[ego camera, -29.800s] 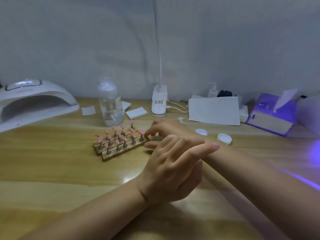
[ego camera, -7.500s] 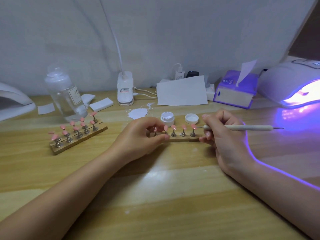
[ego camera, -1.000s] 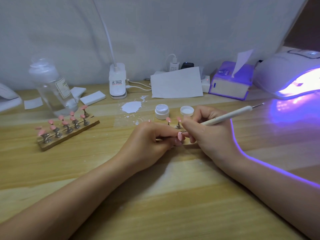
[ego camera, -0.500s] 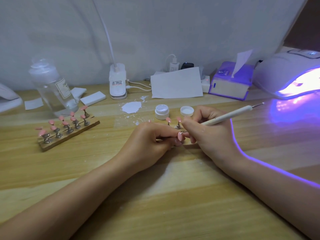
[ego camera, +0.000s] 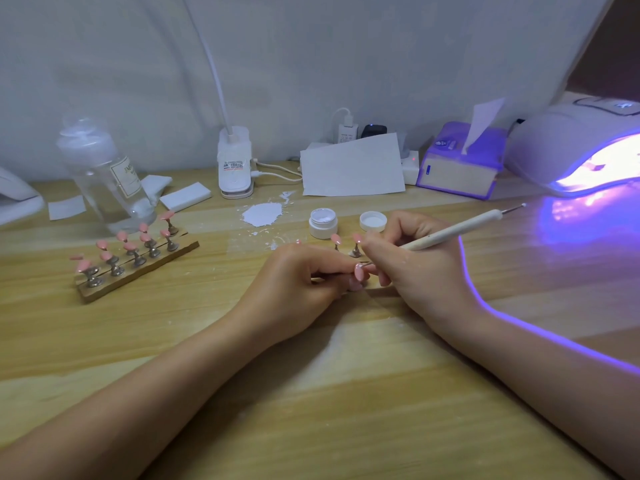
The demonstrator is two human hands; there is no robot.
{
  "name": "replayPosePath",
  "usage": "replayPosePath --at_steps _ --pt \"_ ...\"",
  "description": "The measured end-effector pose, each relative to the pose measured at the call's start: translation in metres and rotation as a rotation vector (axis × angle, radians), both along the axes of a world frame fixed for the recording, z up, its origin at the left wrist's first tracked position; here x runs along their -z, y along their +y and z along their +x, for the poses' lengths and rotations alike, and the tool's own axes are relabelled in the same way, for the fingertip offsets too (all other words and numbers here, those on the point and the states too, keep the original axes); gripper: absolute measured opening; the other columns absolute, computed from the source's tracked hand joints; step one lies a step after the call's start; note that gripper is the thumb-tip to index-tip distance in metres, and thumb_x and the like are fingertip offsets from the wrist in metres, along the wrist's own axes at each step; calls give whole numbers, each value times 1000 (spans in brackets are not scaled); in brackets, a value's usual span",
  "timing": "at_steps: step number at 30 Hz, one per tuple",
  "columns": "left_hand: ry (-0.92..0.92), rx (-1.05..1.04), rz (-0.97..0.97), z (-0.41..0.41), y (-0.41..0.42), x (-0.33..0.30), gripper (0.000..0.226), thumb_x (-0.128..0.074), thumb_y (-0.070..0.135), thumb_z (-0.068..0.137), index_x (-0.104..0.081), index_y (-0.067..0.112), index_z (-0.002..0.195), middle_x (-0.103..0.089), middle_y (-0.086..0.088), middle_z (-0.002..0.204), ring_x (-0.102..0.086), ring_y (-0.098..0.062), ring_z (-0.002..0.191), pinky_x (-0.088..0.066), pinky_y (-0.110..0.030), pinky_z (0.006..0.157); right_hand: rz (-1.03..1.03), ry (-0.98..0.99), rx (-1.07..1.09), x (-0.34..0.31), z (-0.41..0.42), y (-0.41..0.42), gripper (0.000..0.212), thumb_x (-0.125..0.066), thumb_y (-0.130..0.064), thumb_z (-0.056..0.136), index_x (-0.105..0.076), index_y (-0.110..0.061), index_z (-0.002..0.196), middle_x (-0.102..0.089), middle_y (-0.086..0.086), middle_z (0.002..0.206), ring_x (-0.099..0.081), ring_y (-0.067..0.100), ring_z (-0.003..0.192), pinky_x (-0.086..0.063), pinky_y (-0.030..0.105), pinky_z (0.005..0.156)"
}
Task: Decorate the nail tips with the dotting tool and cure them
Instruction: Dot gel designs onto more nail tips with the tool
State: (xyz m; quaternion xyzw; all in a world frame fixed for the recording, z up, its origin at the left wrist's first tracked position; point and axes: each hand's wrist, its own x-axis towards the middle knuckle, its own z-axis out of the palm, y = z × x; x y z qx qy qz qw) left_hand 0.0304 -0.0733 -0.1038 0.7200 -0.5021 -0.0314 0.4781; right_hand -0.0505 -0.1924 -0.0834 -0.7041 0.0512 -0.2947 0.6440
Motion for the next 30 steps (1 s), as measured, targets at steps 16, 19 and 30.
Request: replayPosePath --at_steps 16,19,30 --pt "10 7 -6 -1 1 0 23 -66 4 81 -68 24 93 -65 19 67 -55 14 64 -42 -7 62 37 3 2 0 0 1 30 -55 15 78 -43 3 54 -36 -3 35 -46 -4 31 -34 6 38" --pt "14 -6 0 -1 1 1 15 -66 3 81 -74 16 83 -67 13 69 -54 13 62 -43 -8 62 35 11 11 0 1 0 29 -56 14 78 -43 4 54 -36 -2 36 -47 -2 31 -36 7 38" --pt "28 -21 16 -2 1 0 14 -67 3 80 -75 12 84 -70 1 71 -56 9 63 -44 -11 63 48 16 15 -2 0 2 27 -54 15 77 -42 7 54 -34 3 37 -46 -3 31 -35 6 37"
